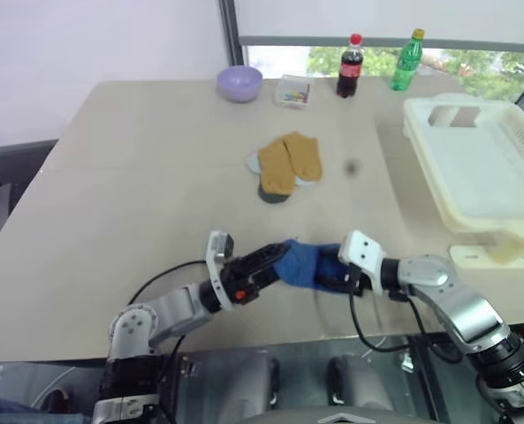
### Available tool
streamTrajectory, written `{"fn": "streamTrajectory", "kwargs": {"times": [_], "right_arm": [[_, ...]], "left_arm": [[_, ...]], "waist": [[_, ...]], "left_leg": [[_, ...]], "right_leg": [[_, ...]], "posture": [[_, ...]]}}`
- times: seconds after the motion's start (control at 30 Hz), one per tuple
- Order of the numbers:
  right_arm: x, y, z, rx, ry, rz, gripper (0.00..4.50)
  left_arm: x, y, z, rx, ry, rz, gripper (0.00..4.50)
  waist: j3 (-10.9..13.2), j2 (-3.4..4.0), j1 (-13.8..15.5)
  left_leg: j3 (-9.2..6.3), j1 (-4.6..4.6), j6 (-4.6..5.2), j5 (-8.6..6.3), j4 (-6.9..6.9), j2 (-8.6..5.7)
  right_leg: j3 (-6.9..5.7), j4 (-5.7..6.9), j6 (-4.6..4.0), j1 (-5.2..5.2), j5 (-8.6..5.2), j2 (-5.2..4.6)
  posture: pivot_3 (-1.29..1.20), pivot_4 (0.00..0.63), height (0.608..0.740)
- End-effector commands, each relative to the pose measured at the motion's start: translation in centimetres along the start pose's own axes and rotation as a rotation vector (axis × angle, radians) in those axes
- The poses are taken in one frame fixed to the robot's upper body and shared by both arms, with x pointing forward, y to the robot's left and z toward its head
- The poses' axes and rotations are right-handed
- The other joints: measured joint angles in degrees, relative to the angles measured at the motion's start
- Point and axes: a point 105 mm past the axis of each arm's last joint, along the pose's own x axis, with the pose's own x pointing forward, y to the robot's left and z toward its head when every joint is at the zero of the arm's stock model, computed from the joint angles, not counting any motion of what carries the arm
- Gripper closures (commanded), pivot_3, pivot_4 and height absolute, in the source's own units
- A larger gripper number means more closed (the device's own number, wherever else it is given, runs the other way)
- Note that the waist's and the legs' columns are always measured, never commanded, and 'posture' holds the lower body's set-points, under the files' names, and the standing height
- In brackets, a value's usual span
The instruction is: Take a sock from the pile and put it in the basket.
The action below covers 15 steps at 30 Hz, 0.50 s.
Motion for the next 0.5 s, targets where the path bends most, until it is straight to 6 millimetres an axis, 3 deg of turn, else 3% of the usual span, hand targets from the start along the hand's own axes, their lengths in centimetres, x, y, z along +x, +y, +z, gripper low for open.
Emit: {"fn": "streamTrajectory", "kwargs": {"times": [0.03, 0.33, 0.5], "right_arm": [[-0.5, -0.8, -0.1, -0.012, 0.015, -0.045, 1.66], [-1.4, -1.2, 0.6, -0.023, 0.016, -0.078, 1.66], [-4.3, -1.7, 1.3, -0.014, 0.046, -0.105, 1.66]], "left_arm": [[1.2, -1.3, 0.1, -0.010, 0.016, -0.086, 0.05], [2.6, -1.2, 0.1, -0.032, 0.047, -0.114, 0.05], [3.5, -1.4, 0.4, -0.031, 0.066, -0.133, 0.05]], "waist": [[0.0, -0.01, 0.0], [0.0, -0.04, 0.0], [0.1, -0.10, 0.2]], "left_leg": [[0.00, 0.00, 0.00, 0.00, 0.00, 0.00], [0.00, -0.14, -0.02, 0.01, -0.04, -0.02], [-0.03, -0.27, -0.03, 0.02, -0.04, -0.08]], "right_leg": [[0.00, -0.01, 0.00, 0.00, 0.00, 0.00], [-0.01, -0.10, 0.00, -0.02, 0.00, 0.01], [-0.07, -0.21, 0.01, -0.05, 0.00, 0.00]], "posture": [[0.00, 0.150, 0.740], [0.00, 0.150, 0.740], [0.00, 0.150, 0.740]]}}
